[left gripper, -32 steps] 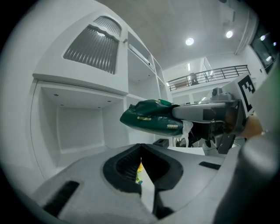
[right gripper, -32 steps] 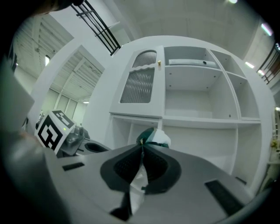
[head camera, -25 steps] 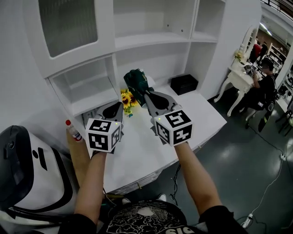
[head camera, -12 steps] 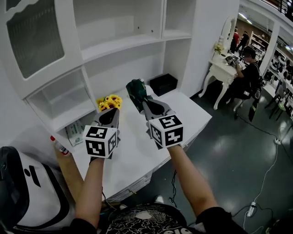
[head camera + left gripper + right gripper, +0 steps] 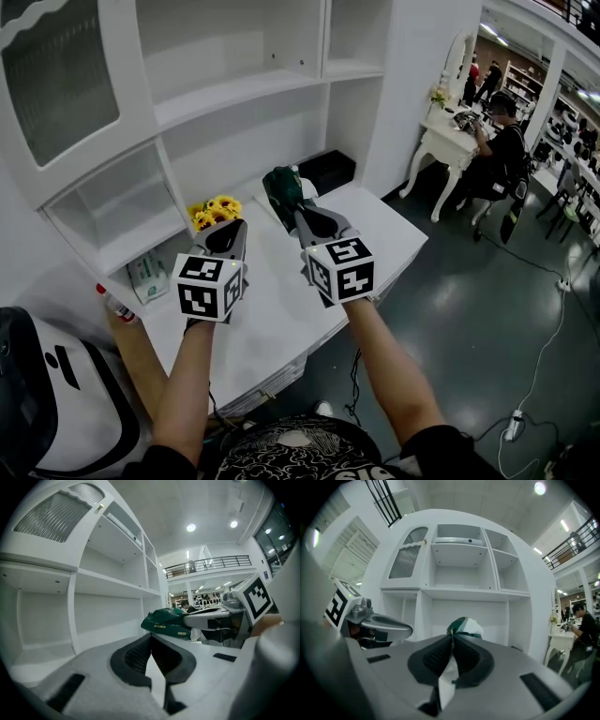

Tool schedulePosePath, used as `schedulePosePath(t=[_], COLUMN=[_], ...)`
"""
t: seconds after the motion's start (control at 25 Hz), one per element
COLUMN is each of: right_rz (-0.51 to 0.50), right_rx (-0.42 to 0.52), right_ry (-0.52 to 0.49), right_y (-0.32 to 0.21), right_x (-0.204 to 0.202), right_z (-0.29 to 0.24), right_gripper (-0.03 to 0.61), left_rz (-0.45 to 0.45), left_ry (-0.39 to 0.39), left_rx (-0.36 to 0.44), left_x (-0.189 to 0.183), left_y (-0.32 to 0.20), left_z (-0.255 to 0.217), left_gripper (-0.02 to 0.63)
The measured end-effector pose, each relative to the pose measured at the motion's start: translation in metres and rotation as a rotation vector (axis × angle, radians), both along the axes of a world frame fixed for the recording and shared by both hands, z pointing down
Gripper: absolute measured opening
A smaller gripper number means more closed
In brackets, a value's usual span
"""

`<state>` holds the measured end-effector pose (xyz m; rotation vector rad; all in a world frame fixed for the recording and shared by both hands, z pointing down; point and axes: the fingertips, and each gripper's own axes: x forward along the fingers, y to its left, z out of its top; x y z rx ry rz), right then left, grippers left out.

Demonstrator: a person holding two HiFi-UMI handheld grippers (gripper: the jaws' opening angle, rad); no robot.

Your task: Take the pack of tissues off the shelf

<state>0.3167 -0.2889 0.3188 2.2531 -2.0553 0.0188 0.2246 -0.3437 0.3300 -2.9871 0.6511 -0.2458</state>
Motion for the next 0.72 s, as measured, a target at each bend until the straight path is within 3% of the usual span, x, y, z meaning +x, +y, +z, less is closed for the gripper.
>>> schedulePosePath(t=[0.72], right_rz=[-0.018], right_rx=[-0.004], right_ry=[0.016], right_y=[0.0016], right_x=[-0.0054], right_z=[-0.0022], right_gripper=[0.006], left_rz=[0.0], left_ry=[-0.007], left_rx=[0.008], left_x=[0.0004], left_y=[0.0034], left_z=[-0.002], left_gripper=[0.009])
